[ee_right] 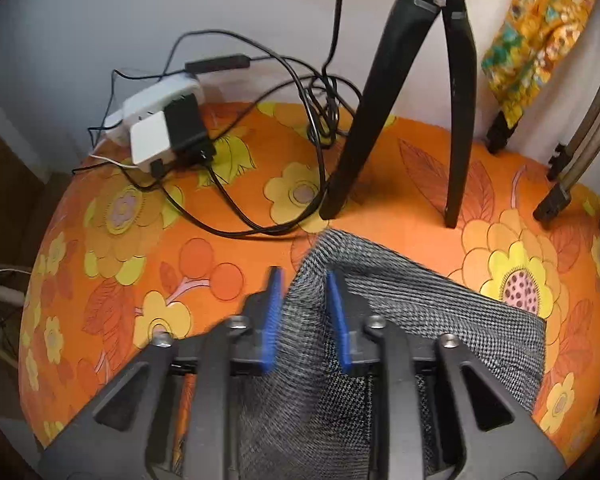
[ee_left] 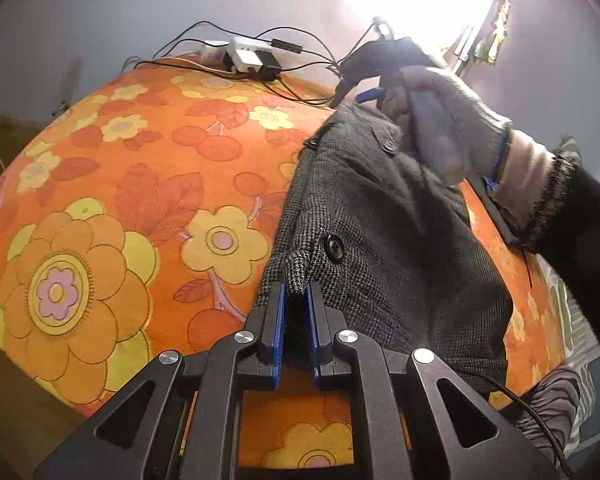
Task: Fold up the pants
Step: 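Open both tools and release the lengthwise-folded shorts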
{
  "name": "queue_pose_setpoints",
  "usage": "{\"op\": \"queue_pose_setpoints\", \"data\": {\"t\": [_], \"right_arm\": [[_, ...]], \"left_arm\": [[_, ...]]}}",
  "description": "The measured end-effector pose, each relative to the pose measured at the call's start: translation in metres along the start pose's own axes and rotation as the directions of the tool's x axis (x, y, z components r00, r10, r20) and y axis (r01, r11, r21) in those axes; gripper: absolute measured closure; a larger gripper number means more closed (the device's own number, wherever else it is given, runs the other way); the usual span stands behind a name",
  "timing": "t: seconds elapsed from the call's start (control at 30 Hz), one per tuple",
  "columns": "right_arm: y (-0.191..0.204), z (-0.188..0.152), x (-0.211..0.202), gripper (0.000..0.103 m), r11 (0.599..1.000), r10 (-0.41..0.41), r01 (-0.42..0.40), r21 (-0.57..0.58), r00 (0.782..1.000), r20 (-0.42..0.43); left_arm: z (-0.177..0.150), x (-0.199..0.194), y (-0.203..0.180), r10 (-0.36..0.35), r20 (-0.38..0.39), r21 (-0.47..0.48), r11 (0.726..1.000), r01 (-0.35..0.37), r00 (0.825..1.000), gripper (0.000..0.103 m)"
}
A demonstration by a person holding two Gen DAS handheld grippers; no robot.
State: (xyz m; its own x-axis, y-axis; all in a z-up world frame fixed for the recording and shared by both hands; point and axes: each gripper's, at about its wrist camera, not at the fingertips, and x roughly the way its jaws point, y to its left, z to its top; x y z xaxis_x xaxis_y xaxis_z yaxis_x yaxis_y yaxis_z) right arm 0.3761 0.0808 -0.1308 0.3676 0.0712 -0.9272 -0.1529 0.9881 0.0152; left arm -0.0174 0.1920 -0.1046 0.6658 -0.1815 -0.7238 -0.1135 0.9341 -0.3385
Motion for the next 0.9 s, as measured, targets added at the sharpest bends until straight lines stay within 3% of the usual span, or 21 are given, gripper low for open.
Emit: {"op": "queue_pose_setpoints", "data": {"t": [0.1, 0.23, 0.37, 0.47, 0.57, 0.67, 0.7, 0.9], "right_arm": [[0.002, 0.001, -0.025, 0.056, 0.999, 0.007, -0.005, -0.037, 0.999, 0.041], [-0.007, -0.01, -0.074, 0.055, 0.996, 0.036, -0.029, -0.087, 0.996, 0.087], [-0.03, -0.033, -0.114, 0.055, 0.994, 0.065, -0.054, -0.099, 0.992, 0.107], [-0.054, -0.06, -0.144, 0.055, 0.993, 0.086, -0.076, -0.087, 0.991, 0.108], [-0.079, -0.098, -0.172, 0.055, 0.992, 0.12, -0.115, -0.051, 0.988, 0.1], [-0.102, -0.149, -0.194, 0.055, 0.988, 0.156, -0.154, -0.029, 0.984, 0.088], [-0.107, -0.166, -0.198, 0.055, 0.987, 0.159, -0.158, -0.025, 0.984, 0.081], [-0.129, -0.279, -0.2, 0.055, 0.975, 0.222, -0.223, -0.006, 0.974, -0.036]], "left_arm": [[0.003, -0.009, 0.0, 0.058, 0.042, 0.018, 0.998, -0.058, 0.997, 0.093], [0.008, -0.023, 0.0, 0.053, 0.082, 0.008, 0.999, -0.054, 0.995, 0.093], [0.009, -0.033, -0.012, 0.017, 0.107, 0.045, 0.999, -0.022, 0.994, 0.079], [0.01, -0.036, -0.018, -0.002, 0.107, 0.064, 0.998, -0.005, 0.994, 0.075], [0.009, -0.037, -0.02, -0.02, 0.096, 0.07, 0.997, 0.013, 0.995, 0.062], [0.01, -0.036, -0.017, -0.025, 0.08, 0.069, 0.997, 0.02, 0.997, 0.06], [0.01, -0.034, -0.017, -0.03, 0.067, 0.068, 0.997, 0.025, 0.997, 0.055], [0.01, -0.004, -0.013, -0.057, -0.043, 0.007, 0.998, 0.057, 0.997, 0.052]]}}
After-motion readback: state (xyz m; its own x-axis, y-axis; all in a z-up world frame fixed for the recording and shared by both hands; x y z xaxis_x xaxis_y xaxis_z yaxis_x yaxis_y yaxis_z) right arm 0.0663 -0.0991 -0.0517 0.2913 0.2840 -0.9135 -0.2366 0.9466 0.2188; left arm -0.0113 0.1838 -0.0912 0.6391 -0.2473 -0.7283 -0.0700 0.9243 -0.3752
